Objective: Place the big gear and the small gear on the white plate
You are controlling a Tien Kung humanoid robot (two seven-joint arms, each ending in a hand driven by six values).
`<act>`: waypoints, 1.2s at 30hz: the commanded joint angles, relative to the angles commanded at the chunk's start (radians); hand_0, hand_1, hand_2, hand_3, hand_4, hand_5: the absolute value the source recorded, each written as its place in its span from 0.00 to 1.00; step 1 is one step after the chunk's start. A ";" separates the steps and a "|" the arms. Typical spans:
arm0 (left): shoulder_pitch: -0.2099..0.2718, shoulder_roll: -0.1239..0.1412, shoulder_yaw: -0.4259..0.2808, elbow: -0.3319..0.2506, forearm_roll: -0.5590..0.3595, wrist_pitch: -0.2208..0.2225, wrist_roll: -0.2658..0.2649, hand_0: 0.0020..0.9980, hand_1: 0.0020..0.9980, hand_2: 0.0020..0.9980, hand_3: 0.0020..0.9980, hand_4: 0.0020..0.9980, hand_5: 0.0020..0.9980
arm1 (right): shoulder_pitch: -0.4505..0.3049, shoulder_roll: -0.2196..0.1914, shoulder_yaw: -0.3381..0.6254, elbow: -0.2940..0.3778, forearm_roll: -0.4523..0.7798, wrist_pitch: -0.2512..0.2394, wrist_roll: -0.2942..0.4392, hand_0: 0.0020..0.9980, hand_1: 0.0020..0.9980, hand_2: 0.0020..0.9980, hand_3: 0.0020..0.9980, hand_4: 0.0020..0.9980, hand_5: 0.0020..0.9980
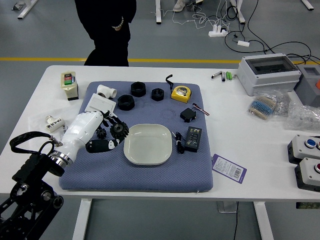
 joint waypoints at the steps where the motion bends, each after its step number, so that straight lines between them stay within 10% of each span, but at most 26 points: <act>1: -0.006 0.000 0.011 0.003 -0.008 0.010 -0.008 0.34 0.45 0.51 0.58 0.52 0.09 | 0.000 0.000 0.000 0.000 0.000 0.000 0.000 0.61 0.63 0.72 0.54 0.73 0.70; 19: -0.171 0.011 0.222 0.134 -0.021 0.018 -0.001 0.35 0.44 0.49 0.58 0.67 0.11 | 0.011 0.001 -0.007 0.001 0.005 -0.001 -0.002 0.61 0.63 0.72 0.54 0.73 0.70; 20: -0.177 0.011 0.228 0.139 -0.019 0.017 0.003 0.49 0.59 0.60 0.65 1.00 0.29 | 0.011 0.001 -0.008 0.001 0.005 -0.001 -0.002 0.61 0.63 0.72 0.54 0.73 0.70; 36: -0.214 -0.013 0.249 0.183 -0.011 0.001 0.035 0.69 0.75 0.82 0.88 1.00 0.44 | 0.014 -0.001 -0.009 0.002 0.005 0.000 -0.001 0.61 0.63 0.72 0.54 0.73 0.70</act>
